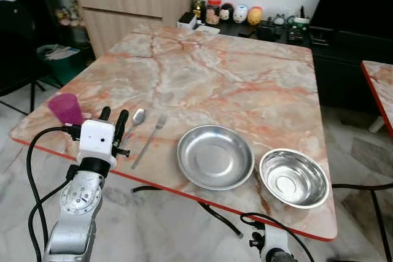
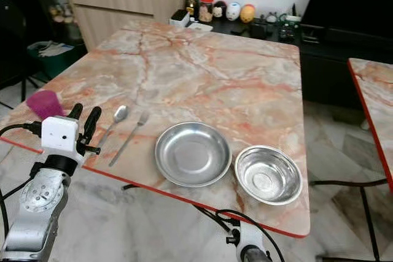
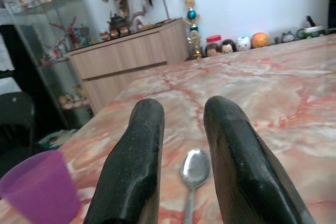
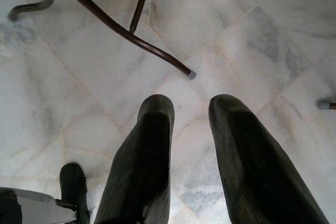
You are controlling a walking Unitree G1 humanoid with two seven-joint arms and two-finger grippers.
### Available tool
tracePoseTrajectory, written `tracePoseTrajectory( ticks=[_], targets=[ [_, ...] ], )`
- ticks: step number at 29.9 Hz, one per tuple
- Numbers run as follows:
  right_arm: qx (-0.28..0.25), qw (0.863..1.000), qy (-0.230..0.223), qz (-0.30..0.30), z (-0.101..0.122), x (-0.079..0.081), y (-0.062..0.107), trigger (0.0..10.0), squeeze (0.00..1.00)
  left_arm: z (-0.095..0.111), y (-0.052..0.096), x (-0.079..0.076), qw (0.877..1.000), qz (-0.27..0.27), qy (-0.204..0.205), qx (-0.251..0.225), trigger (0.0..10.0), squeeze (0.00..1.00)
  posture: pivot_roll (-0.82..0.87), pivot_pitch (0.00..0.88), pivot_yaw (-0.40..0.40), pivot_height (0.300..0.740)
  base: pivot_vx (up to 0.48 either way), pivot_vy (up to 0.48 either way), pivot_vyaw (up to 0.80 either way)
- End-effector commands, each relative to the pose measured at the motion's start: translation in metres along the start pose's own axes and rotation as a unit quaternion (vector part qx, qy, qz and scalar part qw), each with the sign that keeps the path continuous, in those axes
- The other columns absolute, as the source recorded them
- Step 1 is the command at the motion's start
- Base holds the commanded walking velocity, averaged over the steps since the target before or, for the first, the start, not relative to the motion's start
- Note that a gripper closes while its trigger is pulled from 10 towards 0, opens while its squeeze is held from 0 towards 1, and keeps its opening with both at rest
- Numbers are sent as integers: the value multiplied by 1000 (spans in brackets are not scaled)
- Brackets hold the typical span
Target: Setting the table
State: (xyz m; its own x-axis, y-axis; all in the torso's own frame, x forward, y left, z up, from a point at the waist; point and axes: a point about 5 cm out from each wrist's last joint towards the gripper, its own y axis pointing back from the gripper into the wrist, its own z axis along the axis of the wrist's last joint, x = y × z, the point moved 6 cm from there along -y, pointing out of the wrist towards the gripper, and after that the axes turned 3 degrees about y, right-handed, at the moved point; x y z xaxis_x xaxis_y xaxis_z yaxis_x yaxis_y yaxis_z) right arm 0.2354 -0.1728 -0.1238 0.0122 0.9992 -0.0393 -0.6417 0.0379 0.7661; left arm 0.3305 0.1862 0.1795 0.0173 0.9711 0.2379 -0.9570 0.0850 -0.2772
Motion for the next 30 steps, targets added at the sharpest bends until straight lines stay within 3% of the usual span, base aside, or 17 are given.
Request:
tracePoseTrajectory(
  ticks=[1,24,30],
  targets=[
    [4,1000,2,0,-1,-1,0,10000,0,0,-2,-1,1000,-7,1,0,10000,0,121,0,-26,740,0,0,-650],
    [5,1000,4,0,-3,-1,0,10000,0,2,-2,1,1000,-5,0,-5,10000,0,124,0,-26,740,0,-51,-634],
    [0,1000,2,2,-1,-1,0,10000,0,3,-3,-2,1000,-11,5,-6,10000,0,125,0,-27,740,0,0,0]
  ],
)
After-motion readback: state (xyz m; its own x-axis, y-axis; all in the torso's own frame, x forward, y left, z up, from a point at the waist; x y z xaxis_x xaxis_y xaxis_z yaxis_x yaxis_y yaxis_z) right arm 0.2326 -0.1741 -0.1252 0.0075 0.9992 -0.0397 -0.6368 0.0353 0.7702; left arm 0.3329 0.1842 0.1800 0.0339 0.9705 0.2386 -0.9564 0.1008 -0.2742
